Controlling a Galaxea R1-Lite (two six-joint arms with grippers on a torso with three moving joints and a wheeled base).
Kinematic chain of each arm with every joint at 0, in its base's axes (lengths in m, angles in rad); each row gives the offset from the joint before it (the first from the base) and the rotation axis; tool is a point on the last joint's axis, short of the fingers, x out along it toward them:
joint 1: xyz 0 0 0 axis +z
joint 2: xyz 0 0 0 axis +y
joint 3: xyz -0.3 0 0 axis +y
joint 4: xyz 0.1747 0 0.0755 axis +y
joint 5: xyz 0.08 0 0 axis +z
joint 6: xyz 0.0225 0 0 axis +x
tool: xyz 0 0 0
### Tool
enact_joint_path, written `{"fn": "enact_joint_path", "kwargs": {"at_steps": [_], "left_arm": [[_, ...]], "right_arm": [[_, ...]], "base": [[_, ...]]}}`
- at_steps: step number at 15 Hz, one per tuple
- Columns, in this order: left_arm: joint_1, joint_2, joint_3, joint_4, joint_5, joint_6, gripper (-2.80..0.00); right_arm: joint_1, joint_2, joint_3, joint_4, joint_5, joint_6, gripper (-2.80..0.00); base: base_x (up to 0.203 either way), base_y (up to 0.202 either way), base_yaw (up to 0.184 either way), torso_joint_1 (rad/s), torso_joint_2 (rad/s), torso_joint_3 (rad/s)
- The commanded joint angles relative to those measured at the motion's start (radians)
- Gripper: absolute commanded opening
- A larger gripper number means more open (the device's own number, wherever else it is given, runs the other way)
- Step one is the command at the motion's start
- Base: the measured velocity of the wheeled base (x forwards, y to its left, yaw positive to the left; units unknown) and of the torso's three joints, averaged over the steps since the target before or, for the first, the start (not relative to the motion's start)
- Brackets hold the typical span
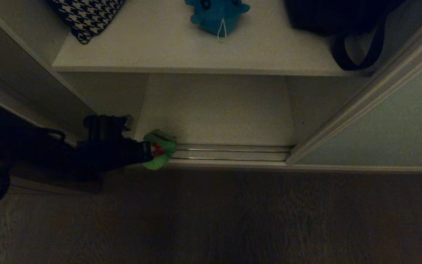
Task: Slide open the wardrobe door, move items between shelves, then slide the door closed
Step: Place the green doll on the lower shelf
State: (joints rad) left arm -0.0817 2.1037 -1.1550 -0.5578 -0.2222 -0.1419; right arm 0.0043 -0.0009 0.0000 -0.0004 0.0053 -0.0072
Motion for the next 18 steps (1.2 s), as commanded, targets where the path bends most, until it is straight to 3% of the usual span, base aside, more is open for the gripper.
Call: {"fn": "enact_joint_path", "kwargs": {"at_steps": [1,6,12,18], "left_arm": [[0.0,0.102,-0.081,-0.05,0.021,0.0,-2.8],[0.001,0.317,-0.315,-0.304,0.09,0.001,-2.8],[0.031,0.625,-0.741,-0.344,0.116,0.005,-2.8],[0.043,0.729,-0.789,-0.479,0.128,0.019,-2.8]], "right_arm": [[0.0,-0.001,0.0,-0.001,0.0,0.0,-2.8],[0.0,-0.001,0.0,-0.001,0.0,0.0,-2.8],[0.0,-0.001,0.0,0.0,0.001,0.0,-2.8],[0.0,-0.002,0.0,-0.001,0.001,0.0,-2.8]], "base": [[0.0,0.0,0.0,0.0,0.0,0.0],[0.0,0.0,0.0,0.0,0.0,0.0],[0.0,0.0,0.0,0.0,0.0,0.0],[0.0,0.0,0.0,0.0,0.0,0.0]]}}
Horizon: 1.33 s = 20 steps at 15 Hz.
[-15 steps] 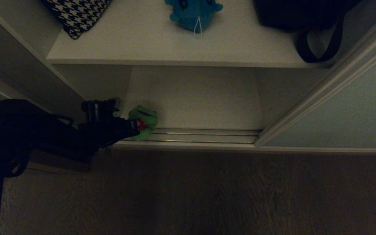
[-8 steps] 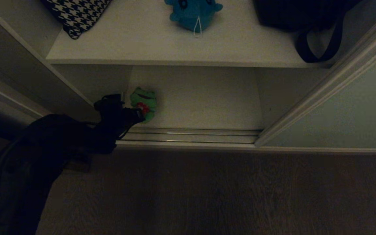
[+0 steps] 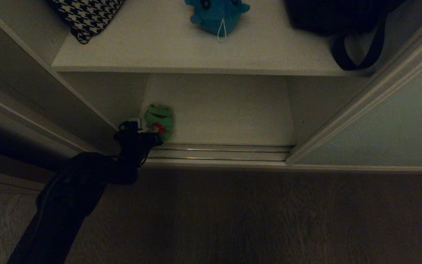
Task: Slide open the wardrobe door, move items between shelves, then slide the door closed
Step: Place the green doll on the lower shelf
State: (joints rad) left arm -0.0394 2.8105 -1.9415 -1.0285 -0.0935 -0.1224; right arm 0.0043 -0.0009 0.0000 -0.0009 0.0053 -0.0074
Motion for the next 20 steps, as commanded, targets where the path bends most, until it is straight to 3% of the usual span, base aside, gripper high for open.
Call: {"fn": "enact_joint_path", "kwargs": {"at_steps": [1,6,7,14,17,20], "left_arm": [[-0.001,0.029,-0.002,-0.024,-0.002,0.0,-2.8],[-0.004,0.04,-0.002,-0.141,0.006,0.001,-2.8],[-0.004,0.04,-0.002,-0.177,0.01,0.0,0.0],[-0.004,0.032,-0.002,-0.222,0.033,-0.001,0.0],[-0.005,-0.023,0.0,-0.253,0.108,-0.014,0.0],[-0.008,-0.101,0.023,-0.115,0.15,-0.019,0.0]], "right_arm": [[0.0,-0.002,0.0,-0.001,0.0,0.0,-2.8],[0.0,-0.002,0.0,-0.001,0.001,0.0,-2.8],[0.0,-0.002,0.0,0.001,0.001,0.0,-2.8],[0.0,-0.002,0.0,-0.001,0.0,0.0,-2.8],[0.0,-0.002,0.0,0.0,-0.001,0.0,-2.8],[0.0,-0.002,0.0,-0.001,-0.001,0.0,-2.8]], "base": [[0.0,0.0,0.0,0.0,0.0,0.0],[0.0,0.0,0.0,0.0,0.0,0.0],[0.0,0.0,0.0,0.0,0.0,0.0],[0.0,0.0,0.0,0.0,0.0,0.0],[0.0,0.0,0.0,0.0,0.0,0.0],[0.0,0.0,0.0,0.0,0.0,0.0]]}}
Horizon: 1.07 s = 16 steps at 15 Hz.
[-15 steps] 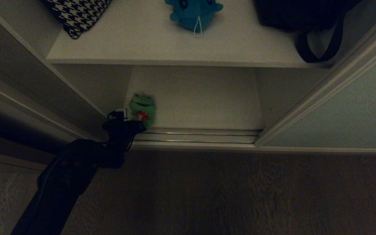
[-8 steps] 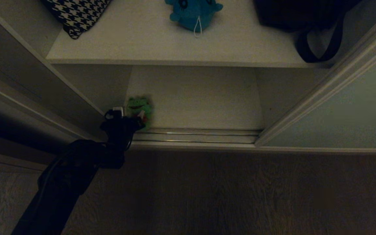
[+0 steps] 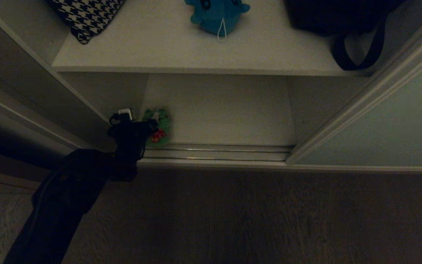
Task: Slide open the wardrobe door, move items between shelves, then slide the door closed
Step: Place the green doll on the lower shelf
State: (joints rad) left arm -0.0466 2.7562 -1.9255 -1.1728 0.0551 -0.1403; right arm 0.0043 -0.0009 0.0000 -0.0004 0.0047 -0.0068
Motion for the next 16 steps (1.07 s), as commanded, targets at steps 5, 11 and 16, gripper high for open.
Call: {"fn": "enact_joint_path", "kwargs": {"at_steps": [5,11,16], "left_arm": [[-0.001,-0.172,0.092,0.372,-0.022,-0.082,-2.8],[-0.001,-0.341,0.262,0.649,-0.091,-0.11,-2.8],[-0.001,-0.288,0.27,0.87,-0.168,-0.026,-2.8]], "right_arm": [[0.0,-0.002,0.0,-0.001,0.001,-0.001,-2.8],[0.0,-0.002,0.0,0.0,0.001,-0.001,-2.8],[0.0,-0.002,0.0,-0.001,0.001,-0.001,-2.8]], "base": [[0.0,0.0,0.0,0.0,0.0,0.0],[0.0,0.0,0.0,0.0,0.0,0.0],[0.0,0.0,0.0,0.0,0.0,0.0]]}}
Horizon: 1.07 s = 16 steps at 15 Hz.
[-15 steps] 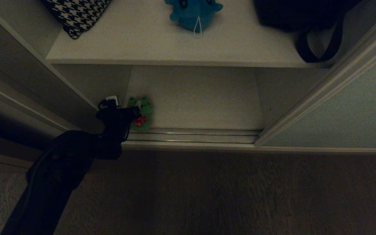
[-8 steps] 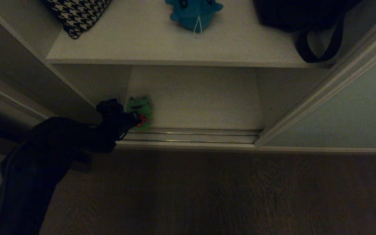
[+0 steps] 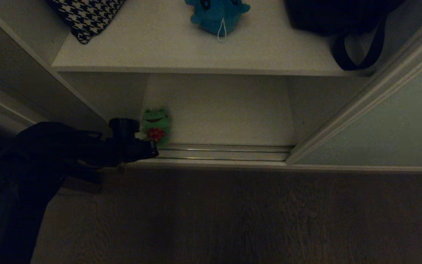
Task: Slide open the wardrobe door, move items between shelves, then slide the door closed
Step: Place the green doll on the lower shelf
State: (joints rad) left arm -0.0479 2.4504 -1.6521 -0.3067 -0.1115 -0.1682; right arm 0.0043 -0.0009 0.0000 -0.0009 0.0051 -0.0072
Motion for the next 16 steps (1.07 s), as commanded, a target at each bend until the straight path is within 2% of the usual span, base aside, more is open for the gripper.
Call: {"fn": "enact_joint_path", "kwargs": {"at_steps": [1,6,8,9,11,16], "left_arm": [[0.0,0.045,-0.025,0.01,-0.001,0.01,-2.8],[0.002,0.228,-0.28,0.036,0.0,0.042,-2.8],[0.002,0.277,-0.29,0.028,-0.002,0.104,-2.8],[0.002,0.297,-0.29,-0.013,-0.002,0.131,-2.8],[0.001,0.325,-0.29,-0.121,0.0,0.128,-2.8],[0.0,0.34,-0.29,-0.424,0.002,0.063,-2.8]], "right_arm": [[0.0,-0.002,0.0,0.001,0.0,0.0,-2.8],[0.0,-0.002,0.0,0.0,0.0,0.0,-2.8],[0.0,-0.002,0.0,0.0,0.001,0.001,-2.8],[0.0,-0.002,0.0,-0.001,0.0,0.0,-2.8],[0.0,-0.002,0.0,0.0,0.001,0.0,-2.8],[0.0,-0.002,0.0,-0.001,0.0,0.0,-2.8]], "base": [[0.0,0.0,0.0,0.0,0.0,0.0],[0.0,0.0,0.0,0.0,0.0,0.0],[0.0,0.0,0.0,0.0,0.0,0.0],[0.0,0.0,0.0,0.0,0.0,0.0],[0.0,0.0,0.0,0.0,0.0,0.0],[0.0,0.0,0.0,0.0,0.0,0.0]]}}
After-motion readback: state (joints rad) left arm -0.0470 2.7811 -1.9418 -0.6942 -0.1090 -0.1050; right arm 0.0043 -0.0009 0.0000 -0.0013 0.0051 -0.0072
